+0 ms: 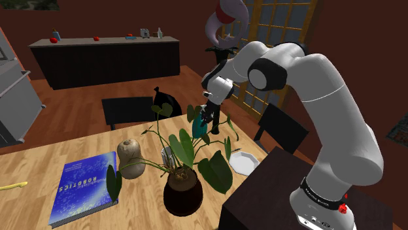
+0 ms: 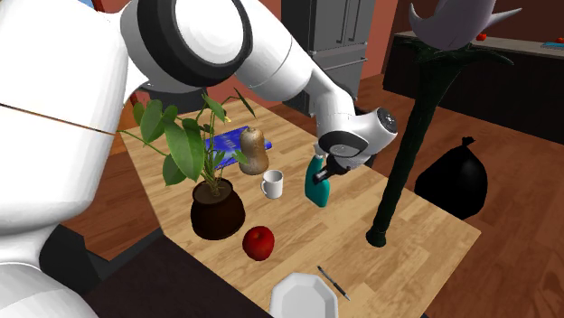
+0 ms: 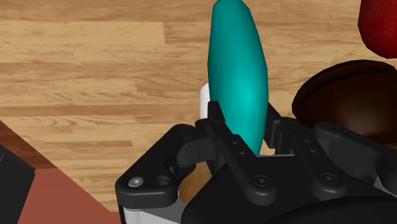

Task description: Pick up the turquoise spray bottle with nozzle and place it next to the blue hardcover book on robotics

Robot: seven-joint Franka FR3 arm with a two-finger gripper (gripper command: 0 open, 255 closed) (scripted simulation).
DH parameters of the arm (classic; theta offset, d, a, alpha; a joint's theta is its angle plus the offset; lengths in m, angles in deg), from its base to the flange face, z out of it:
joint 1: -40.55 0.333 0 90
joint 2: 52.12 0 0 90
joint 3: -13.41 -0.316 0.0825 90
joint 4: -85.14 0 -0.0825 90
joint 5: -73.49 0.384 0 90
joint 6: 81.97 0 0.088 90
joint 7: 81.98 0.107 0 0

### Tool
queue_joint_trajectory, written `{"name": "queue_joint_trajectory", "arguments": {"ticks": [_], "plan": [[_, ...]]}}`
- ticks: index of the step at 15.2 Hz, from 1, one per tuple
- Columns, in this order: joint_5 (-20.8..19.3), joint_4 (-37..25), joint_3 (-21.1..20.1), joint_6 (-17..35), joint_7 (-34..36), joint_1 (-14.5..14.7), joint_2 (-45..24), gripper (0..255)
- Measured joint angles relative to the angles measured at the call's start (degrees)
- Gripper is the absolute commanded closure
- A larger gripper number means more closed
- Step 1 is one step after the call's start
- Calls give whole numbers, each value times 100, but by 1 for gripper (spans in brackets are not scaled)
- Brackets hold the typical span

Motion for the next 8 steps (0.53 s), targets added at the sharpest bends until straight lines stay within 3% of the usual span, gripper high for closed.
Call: {"name": "queue_joint_trajectory", "arguments": {"ticks": [8], "plan": [[-296,130,192,-210,277,126,451,255]]}}
